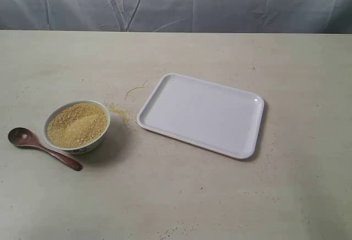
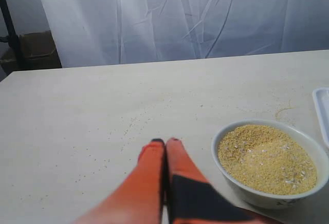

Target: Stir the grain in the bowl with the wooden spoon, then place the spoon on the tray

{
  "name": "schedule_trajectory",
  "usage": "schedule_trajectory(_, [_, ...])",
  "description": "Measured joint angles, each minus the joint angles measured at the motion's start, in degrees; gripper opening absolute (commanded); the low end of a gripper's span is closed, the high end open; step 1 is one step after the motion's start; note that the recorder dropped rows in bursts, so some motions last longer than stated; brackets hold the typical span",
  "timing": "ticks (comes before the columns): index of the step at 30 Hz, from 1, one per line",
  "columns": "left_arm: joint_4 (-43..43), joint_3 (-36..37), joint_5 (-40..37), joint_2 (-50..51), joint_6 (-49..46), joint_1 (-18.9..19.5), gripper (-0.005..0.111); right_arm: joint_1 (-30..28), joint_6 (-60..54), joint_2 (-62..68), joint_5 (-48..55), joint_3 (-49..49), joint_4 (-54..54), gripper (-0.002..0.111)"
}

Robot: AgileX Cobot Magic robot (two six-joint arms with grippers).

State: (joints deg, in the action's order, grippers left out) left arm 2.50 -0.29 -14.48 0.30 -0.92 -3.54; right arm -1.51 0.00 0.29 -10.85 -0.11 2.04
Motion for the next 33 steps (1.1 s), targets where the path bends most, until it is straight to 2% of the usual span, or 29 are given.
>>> schedule_trajectory(4, [0.0, 0.0, 0.0, 0.0, 0.0, 0.0, 0.000, 0.0, 0.0, 0.0, -4.6, 0.0, 0.0, 0.001])
schedule_trajectory(8, [0.0, 0.0, 0.0, 0.0, 0.0, 0.0, 0.000, 0.0, 0.0, 0.8, -4.8, -3.0, 1.7, 0.001])
schedule_trajectory(16, [0.0, 0.0, 0.0, 0.0, 0.0, 0.0, 0.000, 0.0, 0.0, 14.8, 3.9, -19.2, 2.5, 0.001])
schedule_trajectory(24, [0.0, 0.0, 0.0, 0.0, 0.0, 0.0, 0.000, 0.1, 2.3, 24.9, 6.8, -22.6, 7.1, 0.001])
schedule_trajectory(27, [0.0, 0.0, 0.0, 0.0, 0.0, 0.0, 0.000, 0.1, 3.0, 27.9, 10.9, -23.4, 8.8, 0.001])
schedule_trajectory(33, [0.0, 0.0, 0.0, 0.0, 0.0, 0.0, 0.000, 0.8, 1.7, 35.7, 29.3, -32.6, 10.5, 0.001])
